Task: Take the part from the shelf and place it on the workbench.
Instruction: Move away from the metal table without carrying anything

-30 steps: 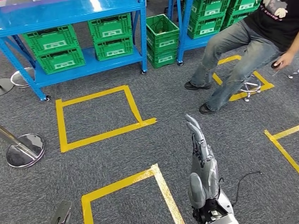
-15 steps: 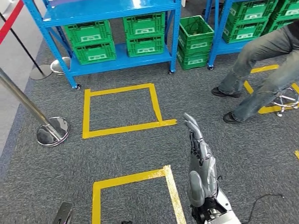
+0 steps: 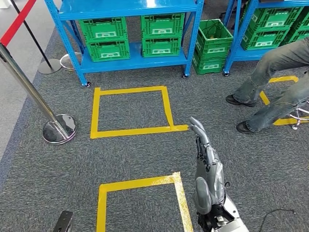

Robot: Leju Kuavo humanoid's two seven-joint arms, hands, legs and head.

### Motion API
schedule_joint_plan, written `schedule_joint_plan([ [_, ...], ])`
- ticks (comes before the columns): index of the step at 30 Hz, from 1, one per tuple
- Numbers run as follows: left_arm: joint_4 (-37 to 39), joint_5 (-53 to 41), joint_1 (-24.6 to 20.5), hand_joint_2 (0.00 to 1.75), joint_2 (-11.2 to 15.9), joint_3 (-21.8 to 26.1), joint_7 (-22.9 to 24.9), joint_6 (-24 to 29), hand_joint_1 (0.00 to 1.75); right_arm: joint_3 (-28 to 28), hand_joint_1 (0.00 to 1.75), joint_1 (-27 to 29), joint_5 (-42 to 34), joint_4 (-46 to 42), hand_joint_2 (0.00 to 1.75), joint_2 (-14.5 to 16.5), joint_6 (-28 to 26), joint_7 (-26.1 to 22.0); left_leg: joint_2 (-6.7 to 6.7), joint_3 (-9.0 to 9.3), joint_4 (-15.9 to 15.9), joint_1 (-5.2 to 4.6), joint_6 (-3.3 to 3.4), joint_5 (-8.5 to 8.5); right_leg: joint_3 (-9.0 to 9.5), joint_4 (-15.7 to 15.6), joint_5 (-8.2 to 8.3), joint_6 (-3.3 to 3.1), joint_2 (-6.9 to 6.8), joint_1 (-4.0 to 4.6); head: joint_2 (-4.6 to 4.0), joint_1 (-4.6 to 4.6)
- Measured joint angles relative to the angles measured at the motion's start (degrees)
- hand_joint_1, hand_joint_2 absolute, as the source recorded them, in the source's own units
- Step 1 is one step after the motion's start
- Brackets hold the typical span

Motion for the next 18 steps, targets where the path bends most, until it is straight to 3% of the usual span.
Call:
schedule_joint_plan([
  [3,0.0,0.1,0.0,0.0,0.0,0.0,-0.1,-0.1,0.0,0.0,0.0,0.0,-0.2,0.0,0.0,0.0,0.1,0.0,0.01,-0.04,0.1,-0.1,0.21,-0.12,-0.02,-0.3,0.13,0.42,-0.01,-0.1,-0.01,-0.01],
  [5,0.0,0.0,0.0,0.0,0.1,0.1,-0.1,-0.1,0.0,0.0,0.0,0.0,-0.3,0.0,0.0,0.0,0.2,0.0,-0.02,-0.19,-0.1,-0.29,1.09,-0.31,0.56,-0.4,0.64,1.23,-0.13,-0.31,0.0,-0.07],
  [7,0.0,-0.2,0.0,0.0,0.2,0.1,-0.2,0.0,0.0,0.0,0.0,0.1,-0.3,0.0,0.0,0.0,0.2,-0.1,-0.43,0.39,-1.4,-0.16,2.38,-0.66,1.01,0.0,1.24,2.11,-0.09,-0.56,0.01,-0.07],
  [9,0.0,-0.2,0.0,0.0,0.1,0.1,-0.3,0.0,0.0,0.0,0.0,0.0,-0.4,-0.1,0.0,0.0,0.3,-0.1,-1.07,1.85,-2.7,0.22,3.21,-0.86,-0.31,2.5,0.3,2.36,2.0,-0.7,-0.01,0.14],
  [11,0.0,-0.2,-0.1,0.0,0.0,0.1,-0.3,0.0,0.0,0.0,0.0,0.2,-0.4,-0.1,0.0,0.0,0.3,-0.1,-1.57,2.8,-3.2,0.43,3.42,-0.88,-4.24,8.4,-2.37,2.33,4.62,-0.75,-0.02,0.46],
  [13,0.0,-0.2,-0.1,0.0,0.0,0.1,-0.3,0.0,0.0,0.0,0.0,0.5,-0.4,-0.1,0.0,0.0,0.2,-0.1,-2.07,3.22,-3.1,0.58,3.01,-1.2,-8.83,14.5,-4.07,2.57,5.28,-0.98,-0.02,0.61],
  [14,0.0,-0.2,0.0,0.0,0.0,0.2,-0.3,0.0,0.0,0.0,0.0,0.6,-0.4,-0.1,0.0,0.0,0.2,0.0,-2.33,3.54,-3.1,0.73,2.67,-1.45,-10.1,15.4,-3.76,2.74,5.27,-1.17,-0.02,0.62],
  [15,0.0,-0.2,0.1,0.0,0.0,0.2,-0.3,0.0,0.0,-0.1,0.0,0.7,-0.4,-0.1,0.0,0.0,0.2,0.0,-2.58,4.03,-3.0,0.98,2.23,-1.81,-10.19,14.1,-2.47,2.97,5.26,-1.42,-0.02,0.61],
  [17,0.0,-0.2,0.2,0.0,-0.1,0.2,-0.3,-0.1,0.0,-0.1,0.0,0.8,-0.4,-0.1,0.0,0.0,0.2,0.0,-2.97,5.2,-2.6,1.61,1.01,-2.88,-7.9,7.2,1.99,3.84,5.19,-2.14,-0.02,0.75],
  [18,0.0,-0.2,0.2,0.0,0.0,0.3,-0.3,-0.1,0.0,-0.2,0.0,0.8,-0.4,-0.1,0.0,0.0,0.2,0.0,-3.1,5.72,-2.3,1.84,0.37,-3.56,-6.75,4.0,3.31,3.88,5.21,-2.33,-0.02,0.93],
])
